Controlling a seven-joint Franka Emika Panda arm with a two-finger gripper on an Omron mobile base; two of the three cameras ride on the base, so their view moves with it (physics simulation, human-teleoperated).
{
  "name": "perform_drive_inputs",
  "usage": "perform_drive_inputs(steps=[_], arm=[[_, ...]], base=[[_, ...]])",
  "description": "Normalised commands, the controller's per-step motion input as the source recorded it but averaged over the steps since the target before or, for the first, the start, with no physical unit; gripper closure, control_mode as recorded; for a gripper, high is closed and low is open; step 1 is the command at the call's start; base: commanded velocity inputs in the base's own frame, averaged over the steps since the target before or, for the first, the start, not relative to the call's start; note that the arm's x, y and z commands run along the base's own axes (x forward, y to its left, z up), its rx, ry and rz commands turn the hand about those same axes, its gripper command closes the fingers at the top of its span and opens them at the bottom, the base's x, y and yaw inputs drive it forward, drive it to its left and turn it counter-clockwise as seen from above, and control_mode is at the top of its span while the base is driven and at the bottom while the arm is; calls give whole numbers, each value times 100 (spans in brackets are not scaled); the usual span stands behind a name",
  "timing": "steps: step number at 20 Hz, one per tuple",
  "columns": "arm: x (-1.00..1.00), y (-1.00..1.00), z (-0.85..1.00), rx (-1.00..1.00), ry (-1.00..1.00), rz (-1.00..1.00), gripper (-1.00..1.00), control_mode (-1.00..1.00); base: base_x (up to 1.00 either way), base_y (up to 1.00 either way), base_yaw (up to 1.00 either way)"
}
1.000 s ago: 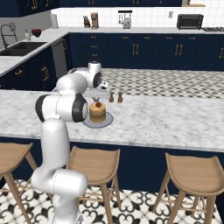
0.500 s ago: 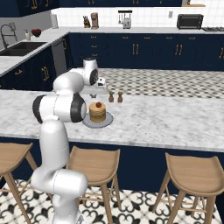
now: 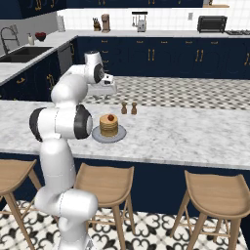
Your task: Take the strawberry from the fridge and place it on top of the pancake, located on the dining counter.
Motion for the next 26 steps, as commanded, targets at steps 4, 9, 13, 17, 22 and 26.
perform_drive_inputs(steps=[4, 9, 13, 17, 22, 26], arm=[[-100, -8, 37, 0, -6, 0, -100, -100], [-100, 12, 32, -11, 0, 0, -100, -100], [-100, 59, 1, -25, 0, 0, -100, -100], [-100, 81, 0, -27, 0, 0, -100, -100], [-100, 81, -2, -25, 0, -1, -100, -100], [-100, 45, -8, -21, 0, -1, -100, -100]], base=[[0, 0, 0], [0, 0, 0], [0, 0, 0], [0, 0, 0], [0, 0, 0], [0, 0, 0]])
